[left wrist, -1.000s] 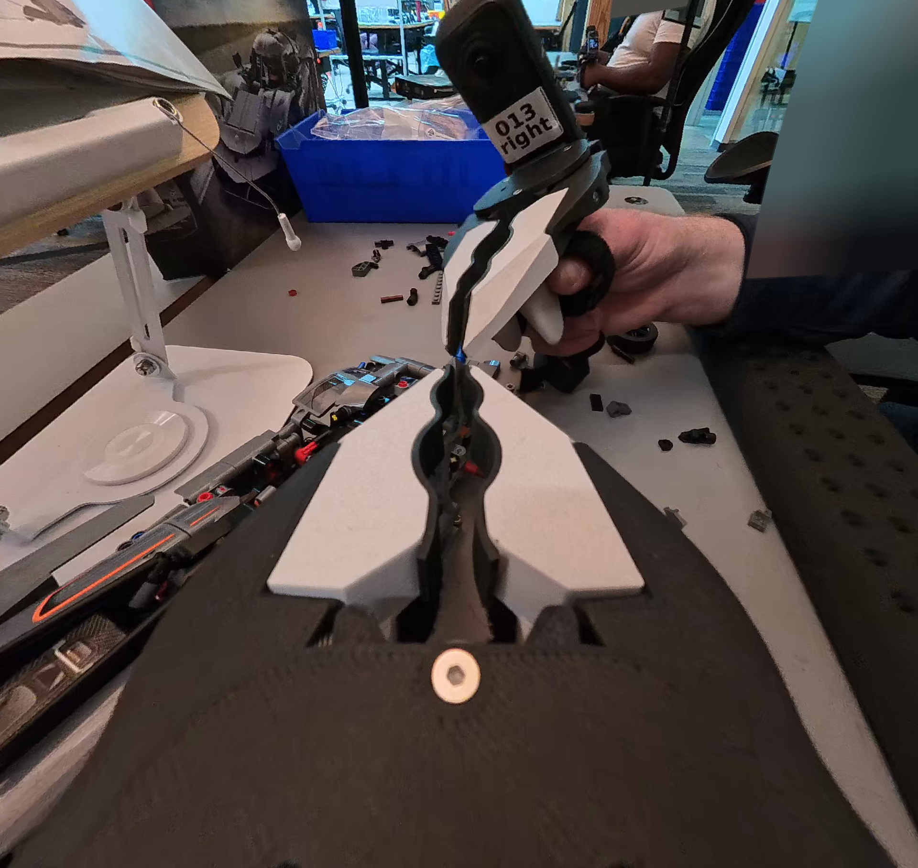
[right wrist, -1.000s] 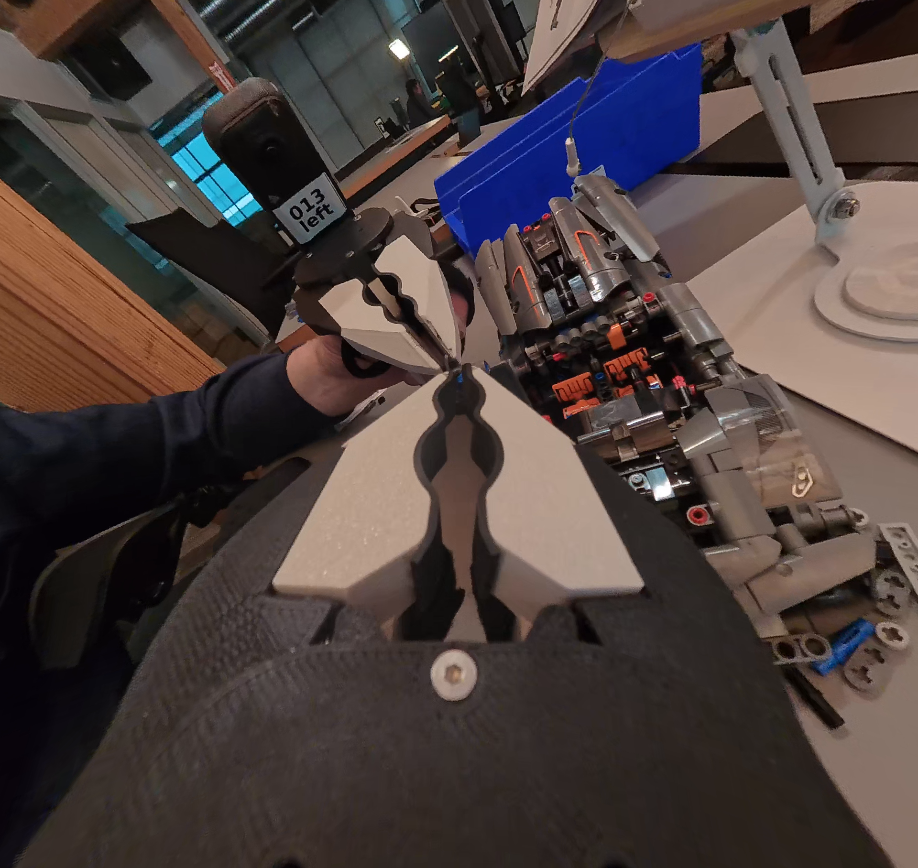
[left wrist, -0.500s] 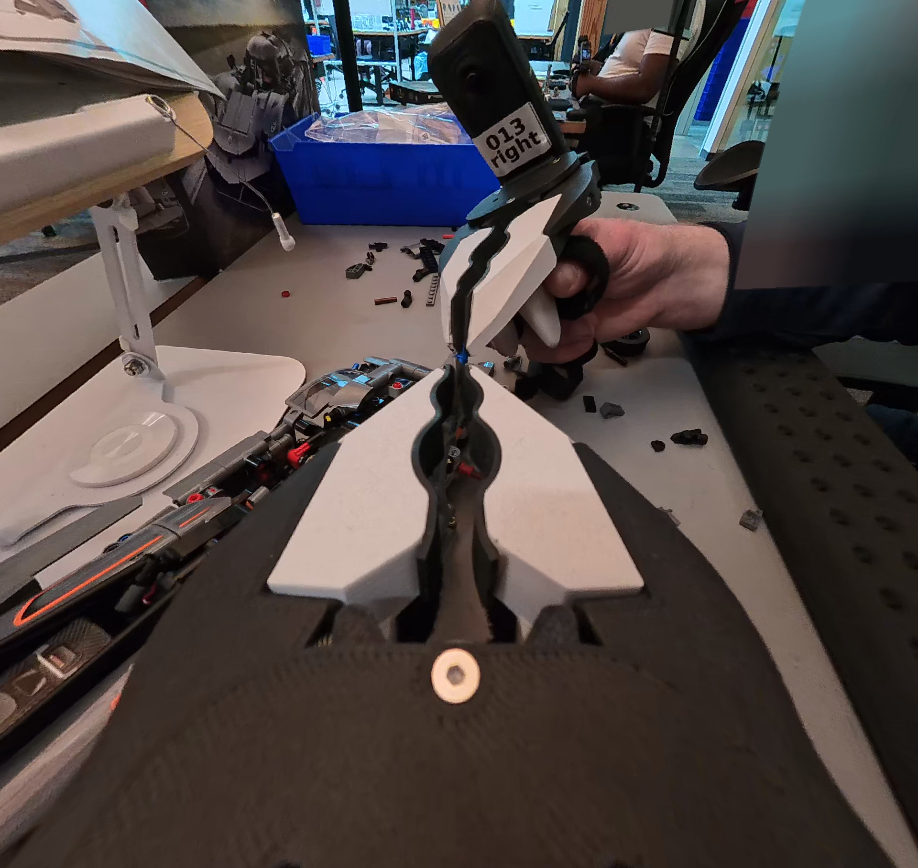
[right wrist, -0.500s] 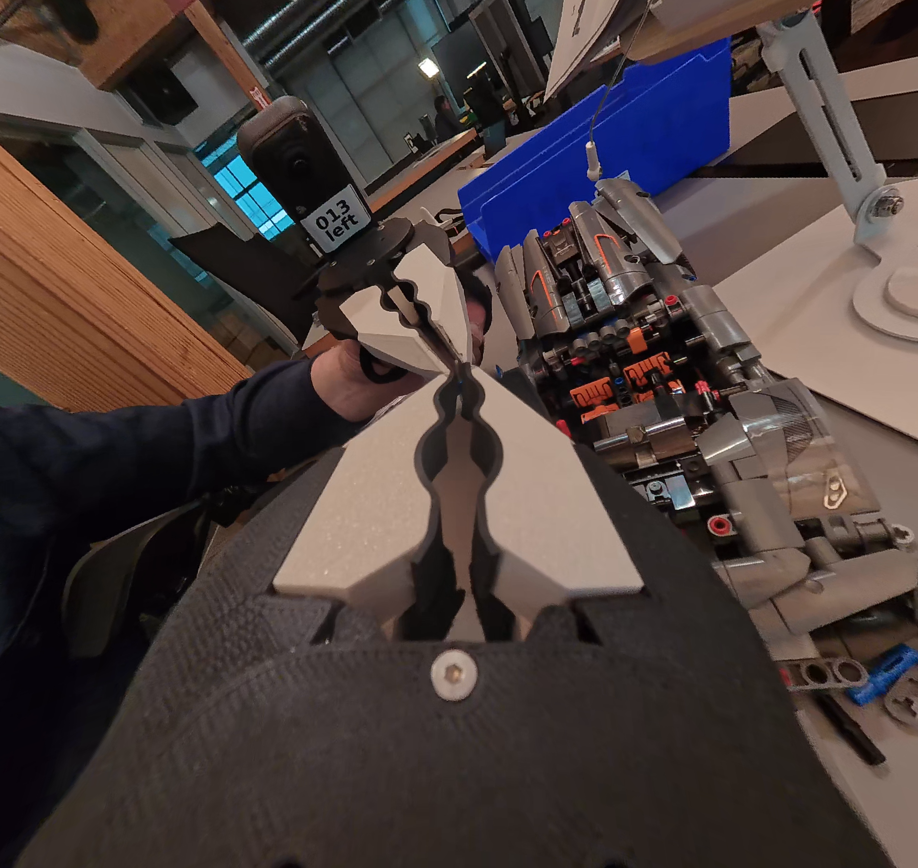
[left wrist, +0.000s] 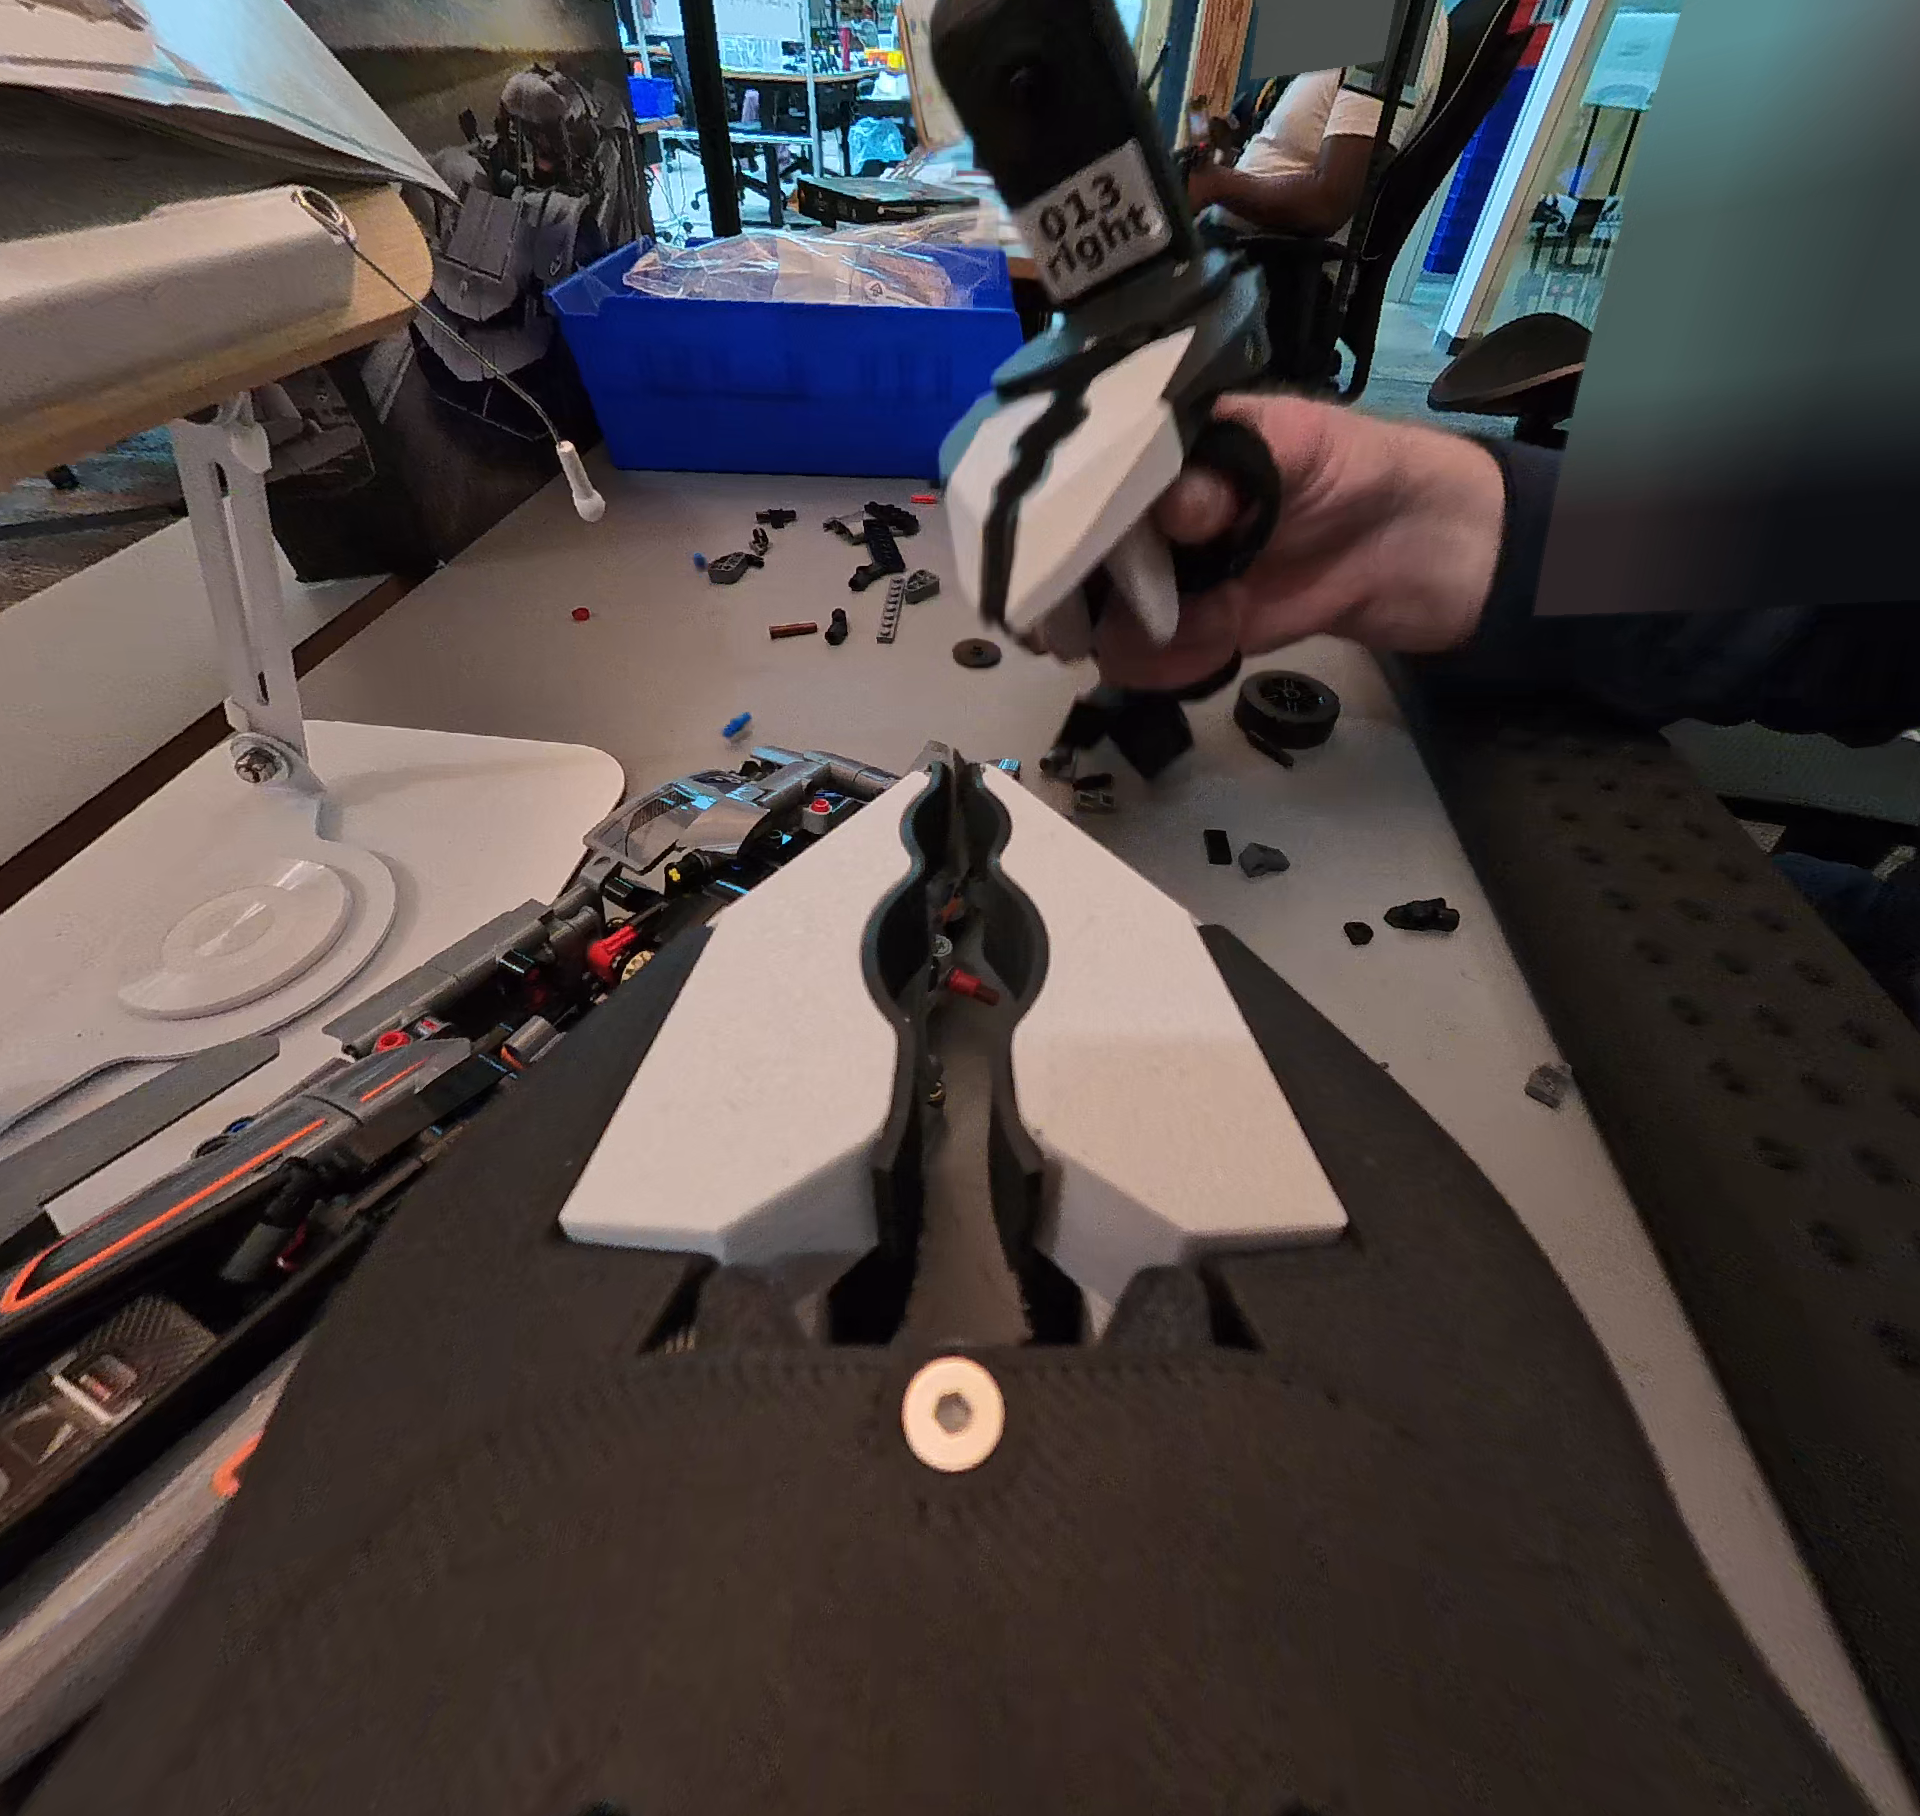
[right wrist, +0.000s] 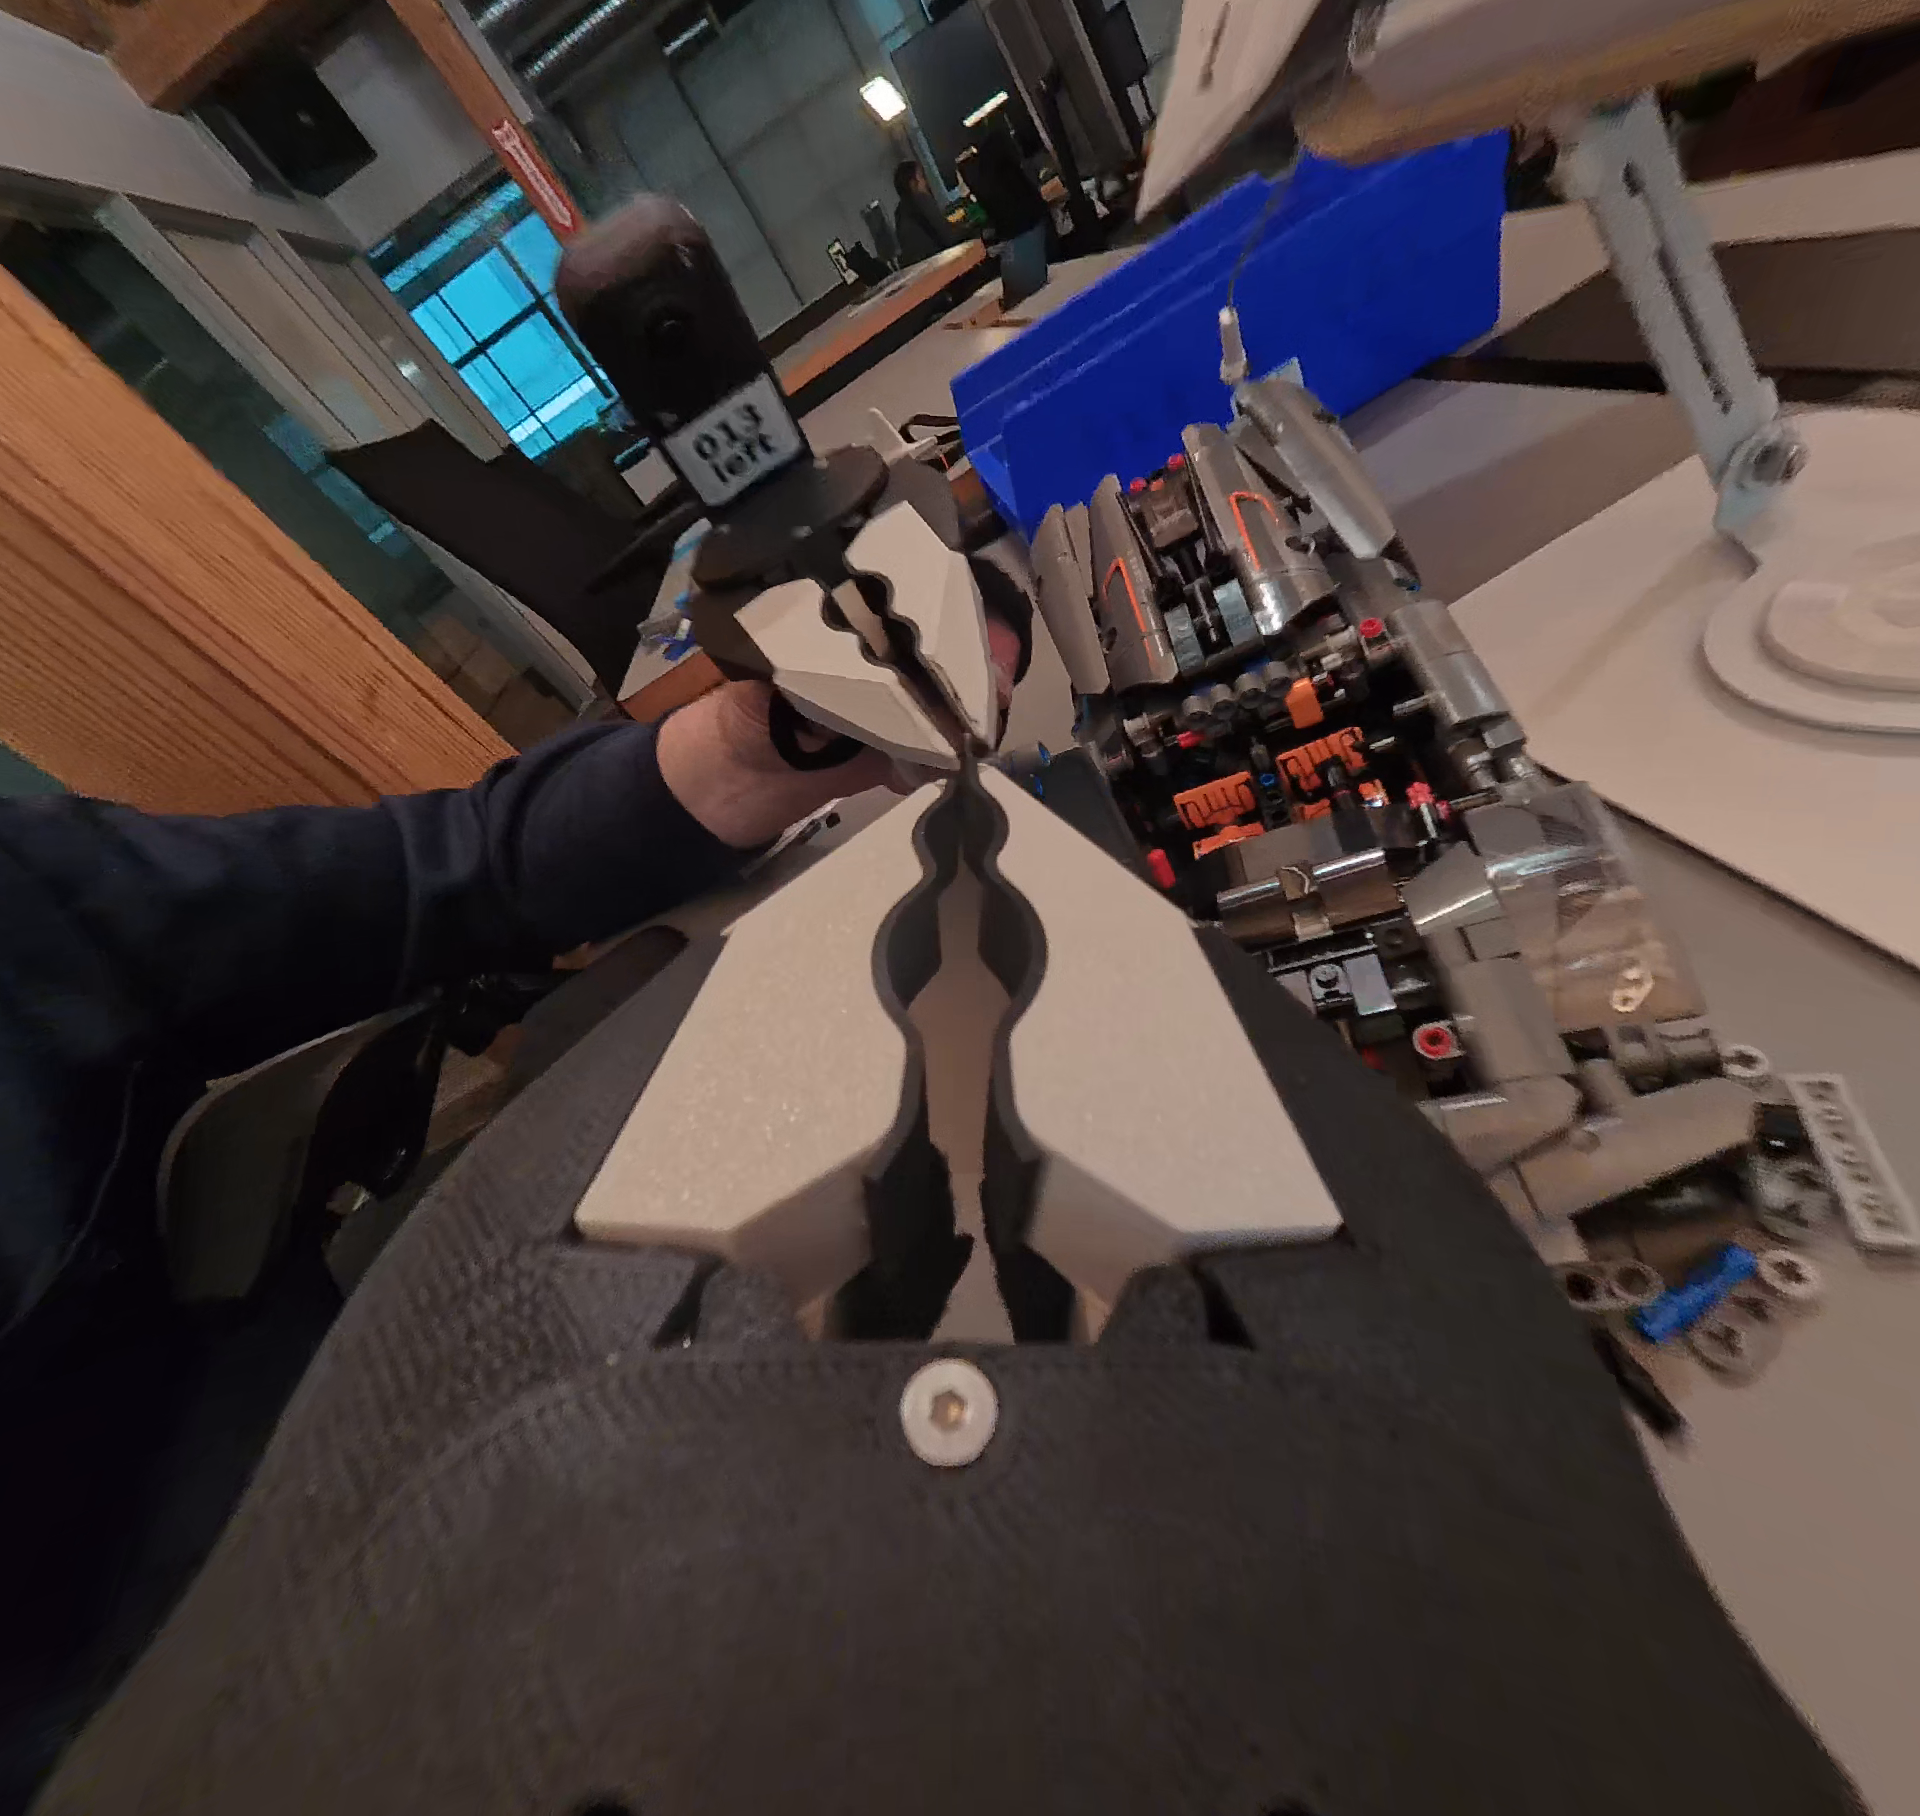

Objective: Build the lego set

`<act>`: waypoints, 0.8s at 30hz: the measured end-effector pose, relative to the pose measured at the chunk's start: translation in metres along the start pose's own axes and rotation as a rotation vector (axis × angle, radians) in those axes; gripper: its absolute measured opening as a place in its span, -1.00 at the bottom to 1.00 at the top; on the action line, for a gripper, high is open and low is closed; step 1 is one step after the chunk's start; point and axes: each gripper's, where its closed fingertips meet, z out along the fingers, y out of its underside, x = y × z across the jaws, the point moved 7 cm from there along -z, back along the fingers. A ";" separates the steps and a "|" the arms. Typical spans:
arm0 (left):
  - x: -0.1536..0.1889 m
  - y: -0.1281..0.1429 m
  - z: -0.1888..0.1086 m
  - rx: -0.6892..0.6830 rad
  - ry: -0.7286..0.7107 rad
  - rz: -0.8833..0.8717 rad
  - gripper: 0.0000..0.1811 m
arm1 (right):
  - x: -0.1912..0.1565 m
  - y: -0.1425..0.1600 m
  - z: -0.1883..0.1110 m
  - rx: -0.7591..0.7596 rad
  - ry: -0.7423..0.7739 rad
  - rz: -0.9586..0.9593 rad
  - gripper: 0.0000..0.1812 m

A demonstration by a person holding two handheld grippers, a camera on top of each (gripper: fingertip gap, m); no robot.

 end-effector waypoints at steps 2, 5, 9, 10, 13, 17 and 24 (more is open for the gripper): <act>0.000 -0.001 0.000 -0.006 0.007 -0.017 -1.00 | -0.001 -0.016 -0.026 0.058 0.026 -0.031 -1.00; 0.000 -0.002 -0.001 -0.018 0.005 -0.020 -0.92 | 0.002 -0.033 -0.071 0.108 0.136 -0.113 -1.00; 0.001 -0.003 0.000 -0.062 -0.015 0.014 -0.82 | 0.026 -0.038 -0.125 0.038 0.397 -0.178 -0.95; 0.003 -0.003 0.001 -0.073 -0.016 0.024 -0.82 | 0.033 -0.036 -0.136 -0.008 0.472 -0.196 -0.95; 0.005 -0.003 0.002 -0.090 -0.017 0.042 -0.82 | 0.050 -0.023 -0.142 -0.191 0.552 -0.215 -0.90; 0.007 -0.001 0.005 -0.105 -0.011 0.045 -0.83 | 0.076 -0.002 -0.122 -0.460 0.579 -0.280 -0.86; 0.007 0.002 0.005 -0.122 -0.009 0.045 -0.84 | 0.111 0.023 -0.113 -0.660 0.664 -0.196 -0.87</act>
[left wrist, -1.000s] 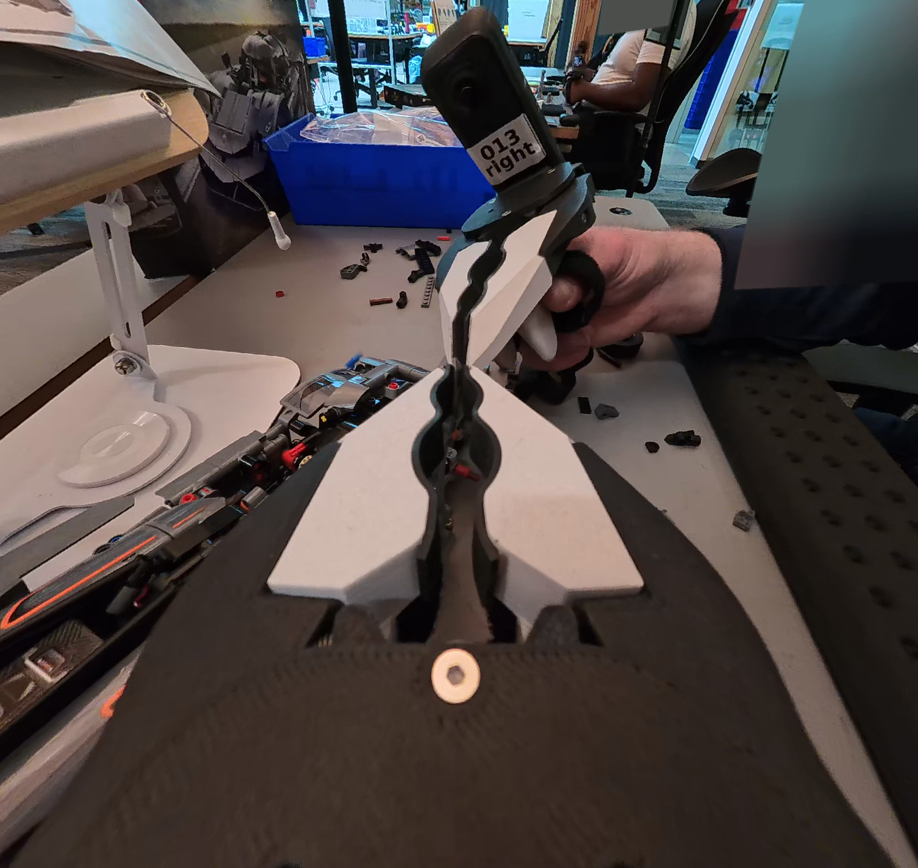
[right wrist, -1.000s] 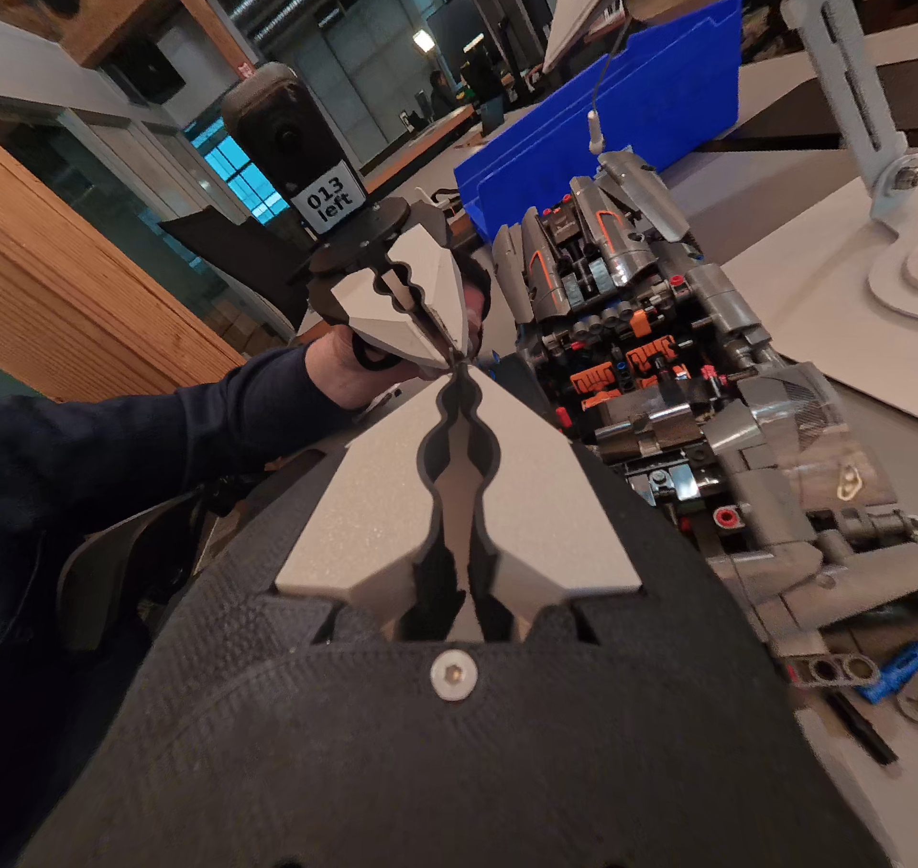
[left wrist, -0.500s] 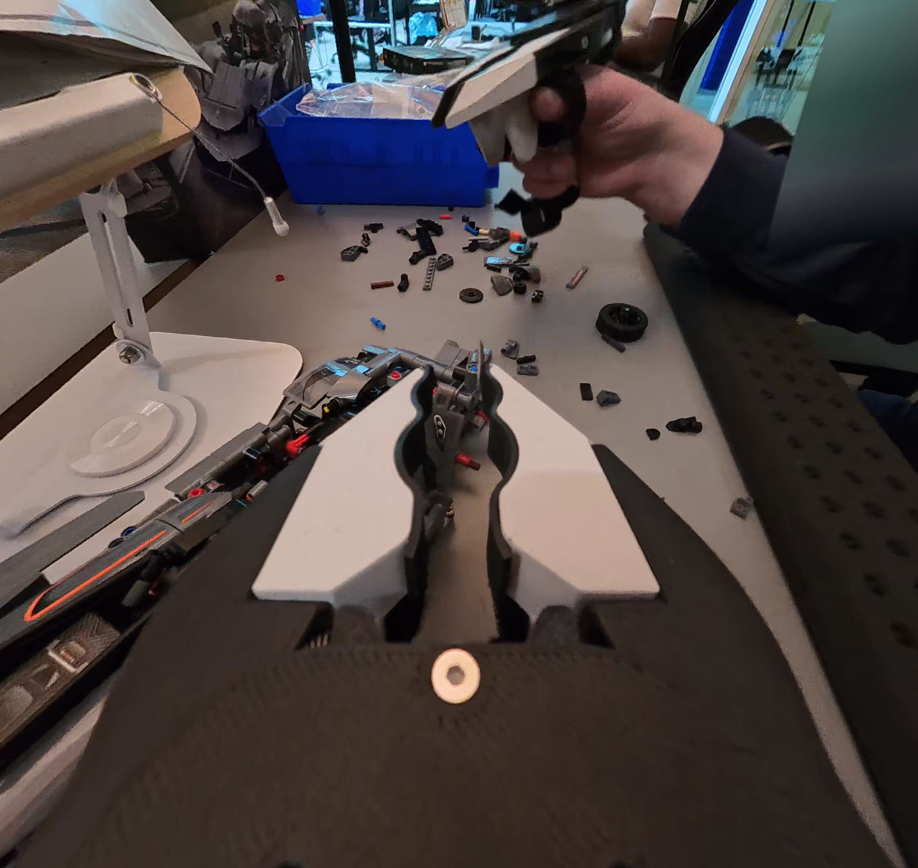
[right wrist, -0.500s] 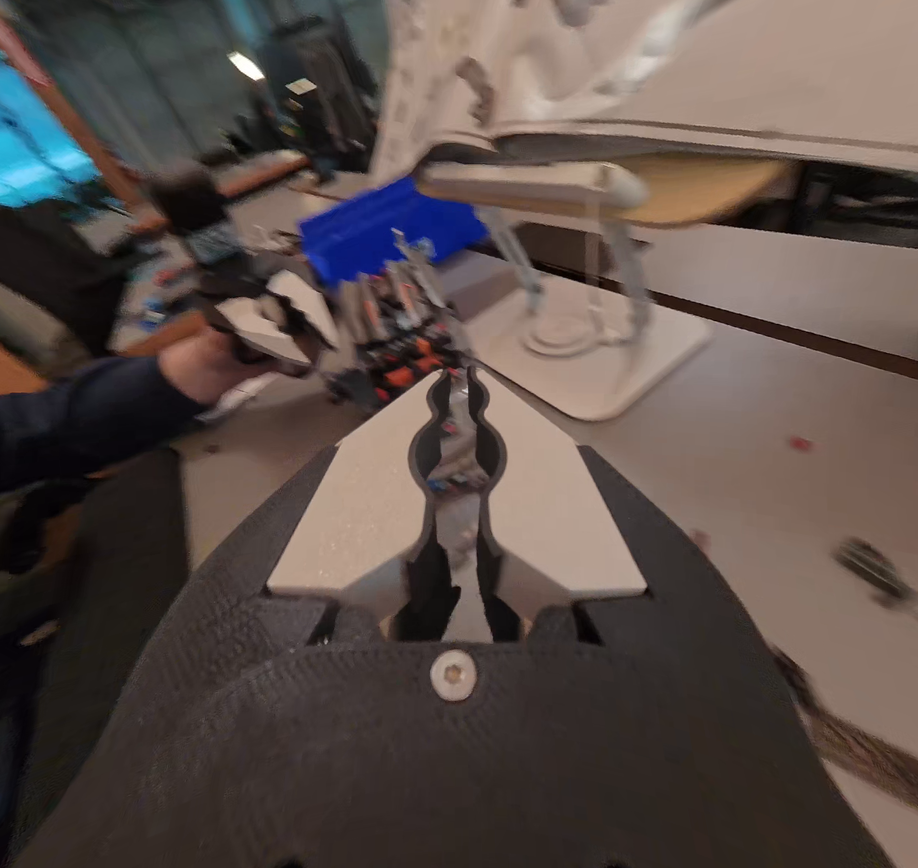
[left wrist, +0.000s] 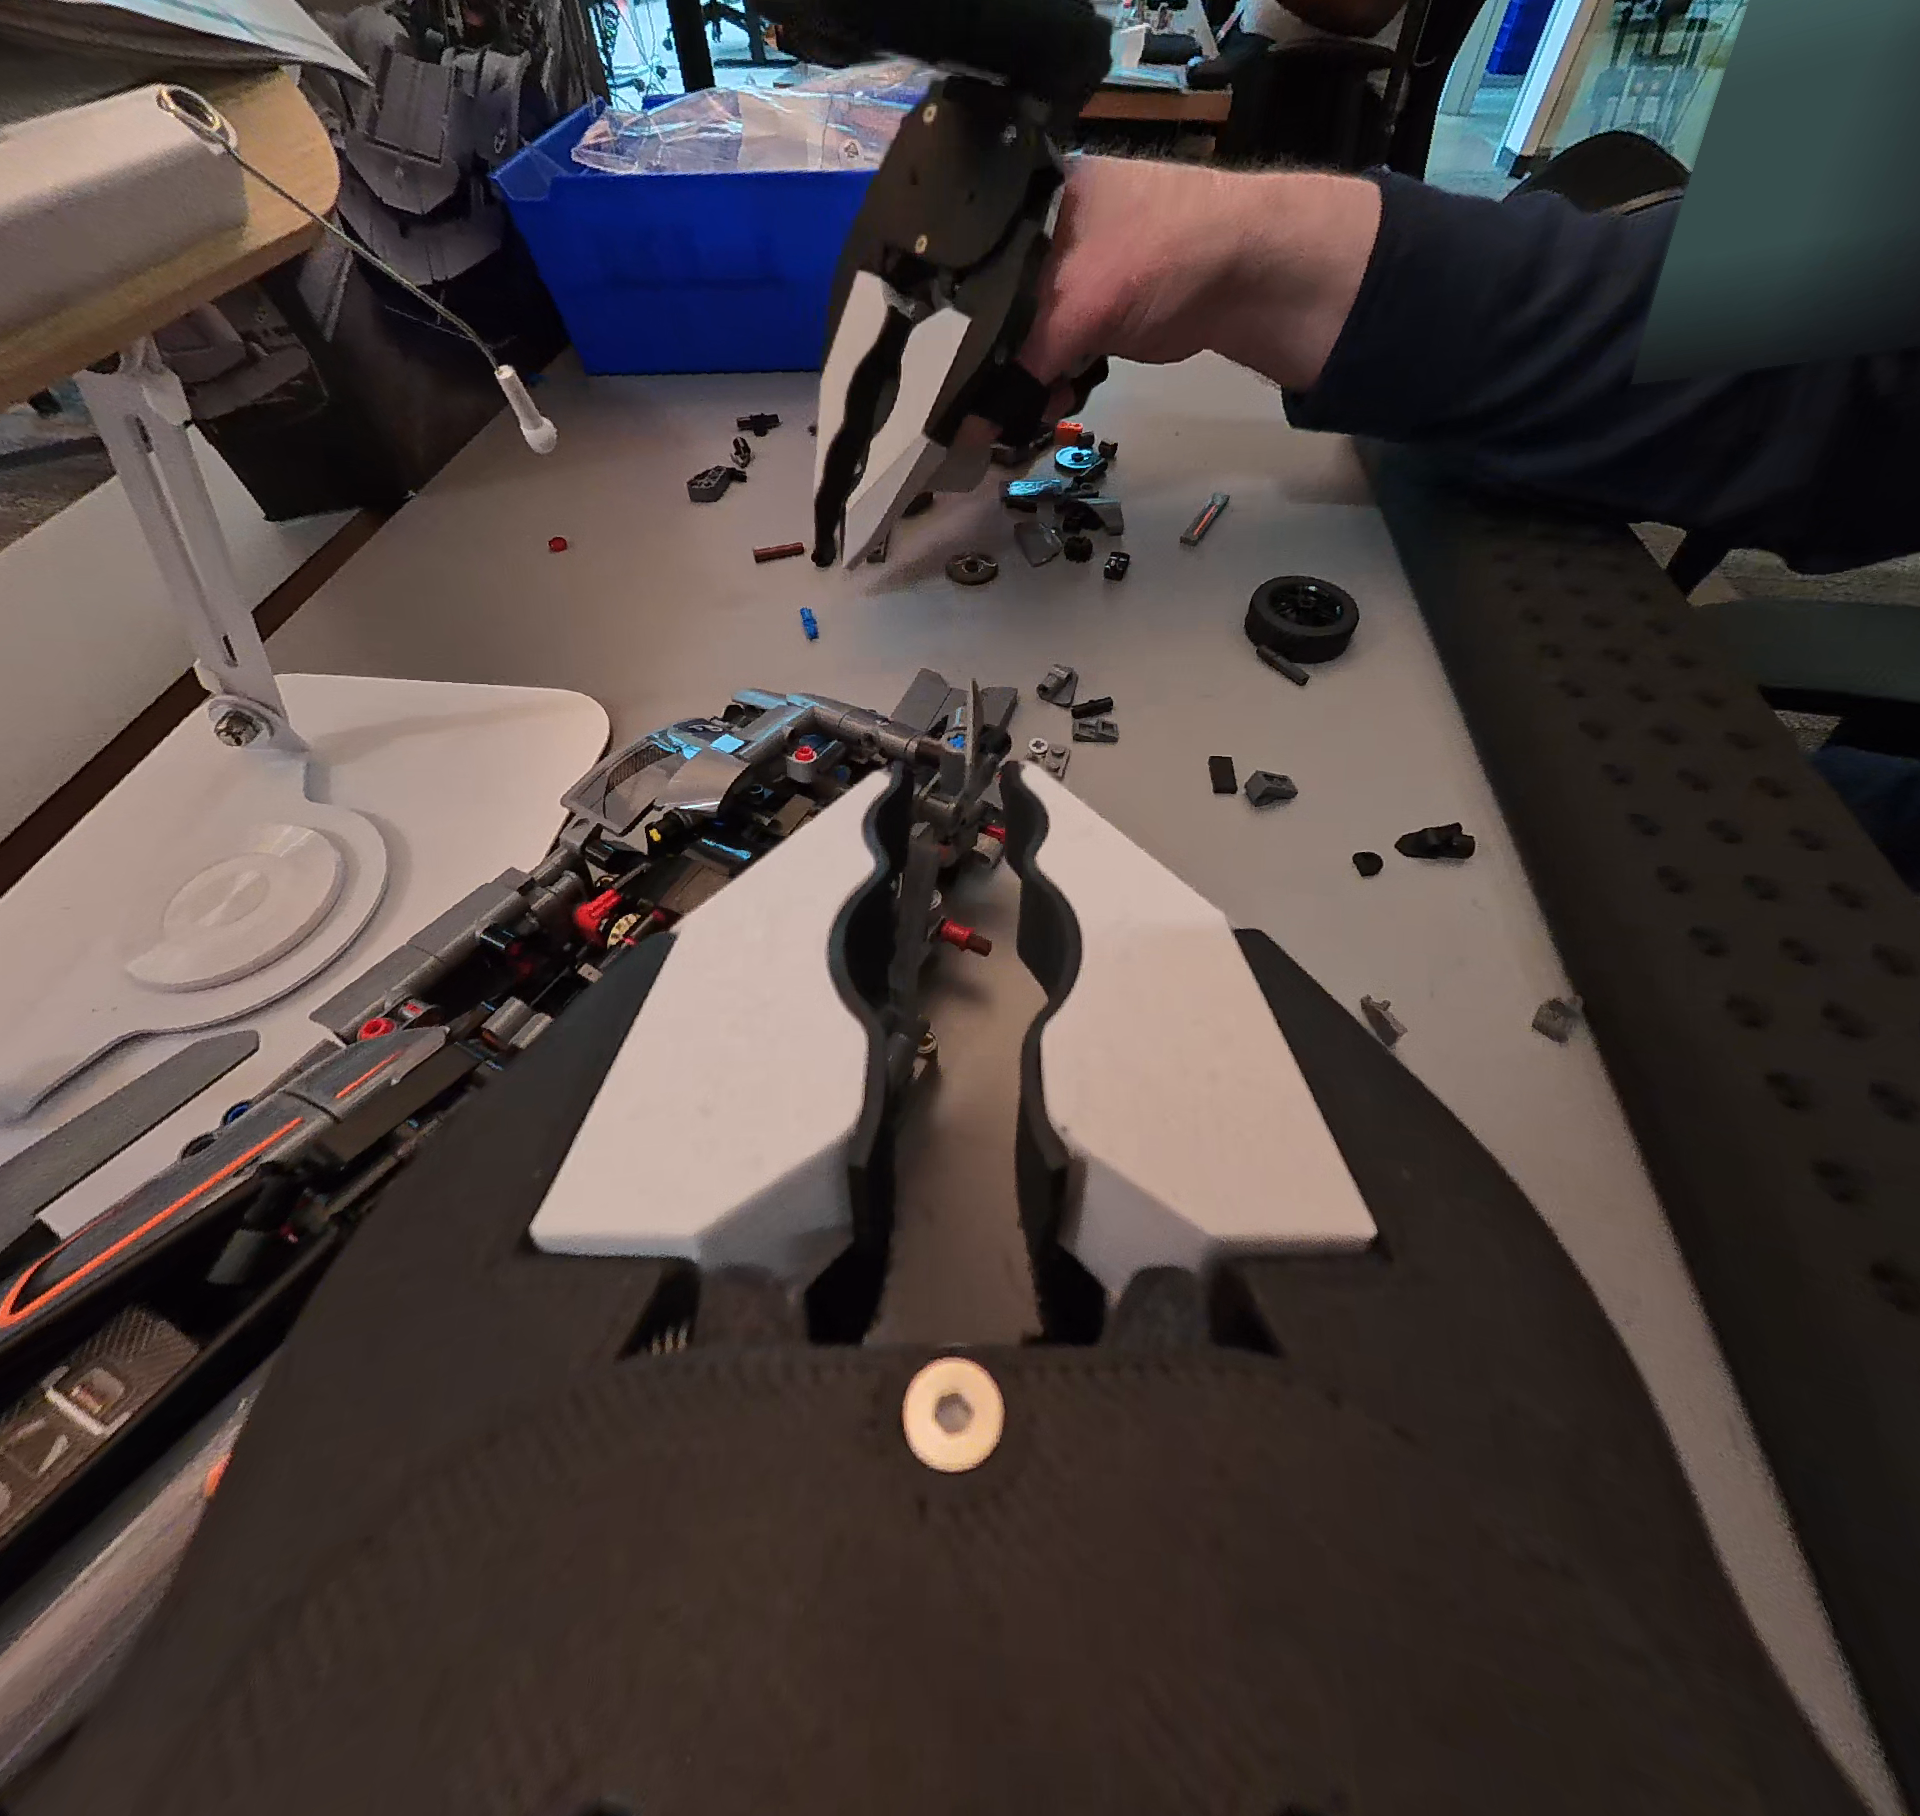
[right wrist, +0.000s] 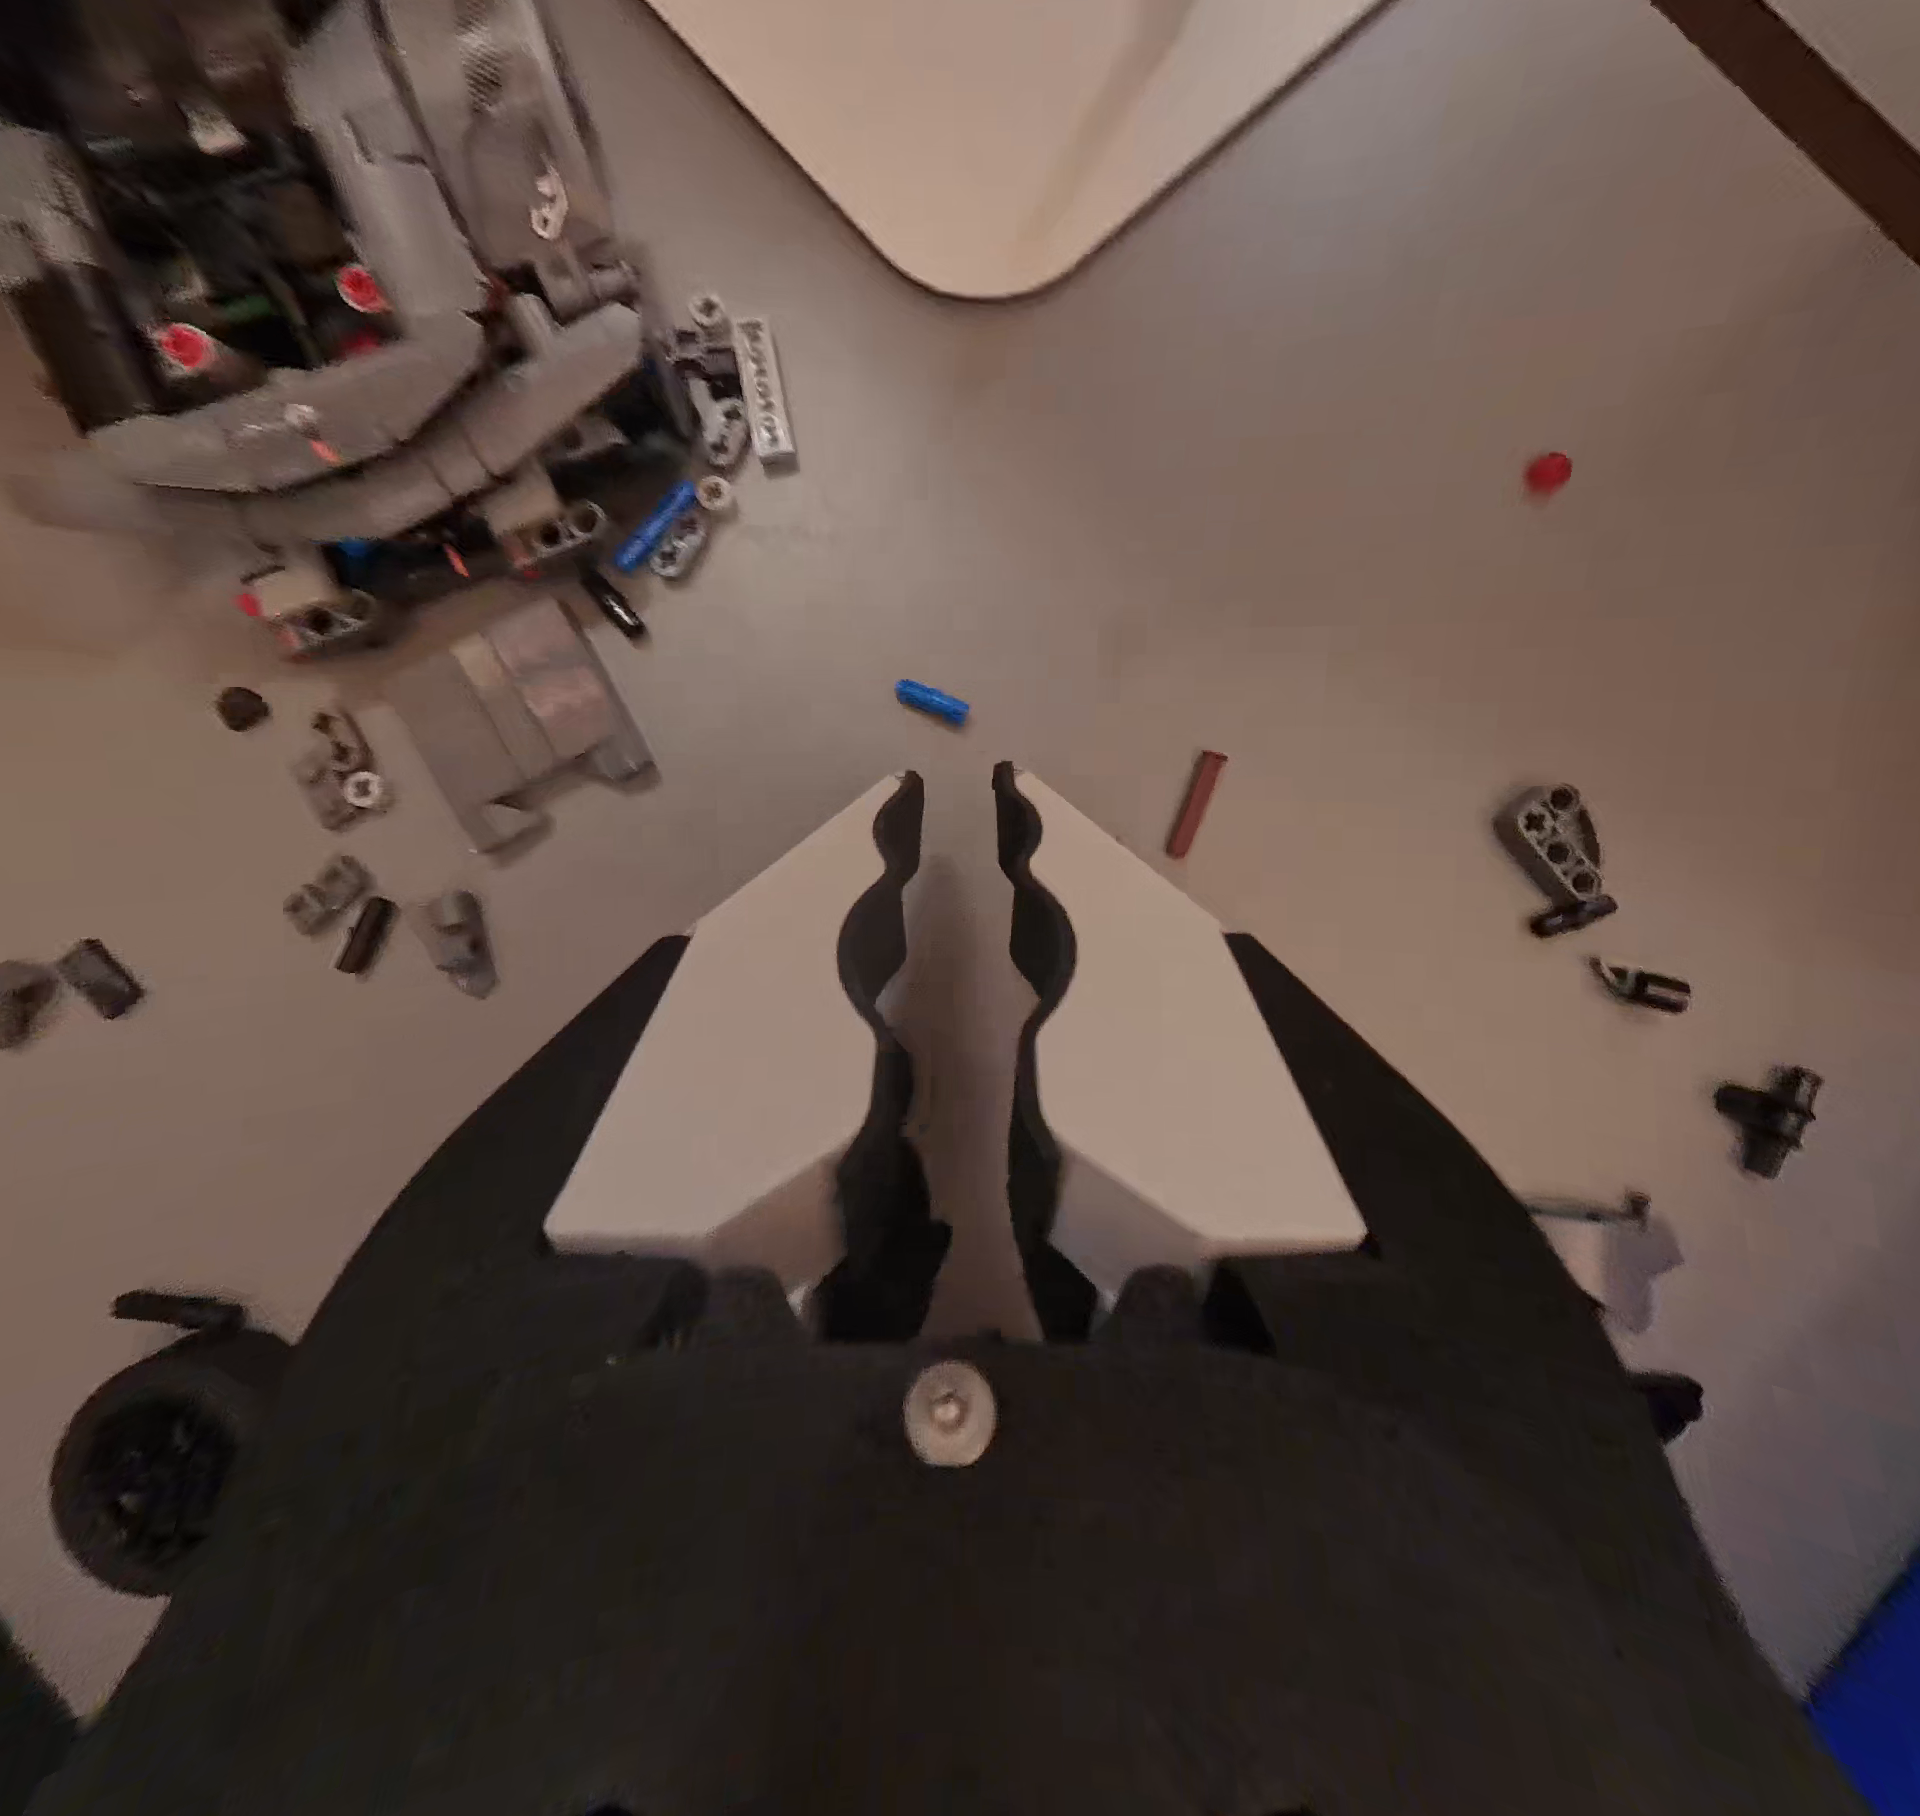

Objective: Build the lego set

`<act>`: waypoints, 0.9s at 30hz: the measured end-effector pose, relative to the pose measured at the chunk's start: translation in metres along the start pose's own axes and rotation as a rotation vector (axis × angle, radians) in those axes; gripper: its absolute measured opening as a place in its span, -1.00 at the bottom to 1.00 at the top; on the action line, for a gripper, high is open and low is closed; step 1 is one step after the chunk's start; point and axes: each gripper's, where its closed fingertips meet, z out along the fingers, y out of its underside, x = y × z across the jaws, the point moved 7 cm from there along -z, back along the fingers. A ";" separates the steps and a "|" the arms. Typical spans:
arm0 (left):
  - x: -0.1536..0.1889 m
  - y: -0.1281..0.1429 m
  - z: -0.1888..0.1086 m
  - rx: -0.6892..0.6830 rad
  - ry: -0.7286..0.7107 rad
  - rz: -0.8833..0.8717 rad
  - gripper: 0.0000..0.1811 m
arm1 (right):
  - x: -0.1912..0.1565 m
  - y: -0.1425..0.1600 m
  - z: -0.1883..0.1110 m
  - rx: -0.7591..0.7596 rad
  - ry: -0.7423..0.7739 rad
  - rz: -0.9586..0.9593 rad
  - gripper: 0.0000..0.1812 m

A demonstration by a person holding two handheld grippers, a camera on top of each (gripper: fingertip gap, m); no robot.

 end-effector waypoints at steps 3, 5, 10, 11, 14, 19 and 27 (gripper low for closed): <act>-0.001 0.001 -0.001 0.004 0.005 -0.009 -0.84 | 0.011 0.011 -0.012 0.038 -0.033 0.084 -0.86; -0.001 0.002 -0.001 -0.001 0.007 -0.005 -0.84 | 0.018 0.017 -0.021 0.050 0.011 0.053 -0.83; -0.001 0.004 0.000 -0.012 0.004 -0.006 -0.85 | 0.016 0.015 -0.025 0.042 -0.003 0.012 -0.86; -0.001 0.004 0.000 -0.015 0.003 -0.005 -0.85 | 0.013 0.015 -0.022 0.043 -0.029 0.016 -0.87; -0.002 0.004 0.000 -0.018 0.000 -0.001 -0.85 | 0.004 0.016 -0.009 0.012 -0.067 0.011 -0.83; -0.003 0.006 0.000 -0.020 0.005 -0.013 -0.85 | -0.005 0.015 0.004 -0.036 -0.075 -0.027 -0.84; -0.003 0.007 0.000 -0.025 0.008 -0.011 -0.85 | -0.010 0.009 0.011 -0.036 -0.060 -0.083 -0.85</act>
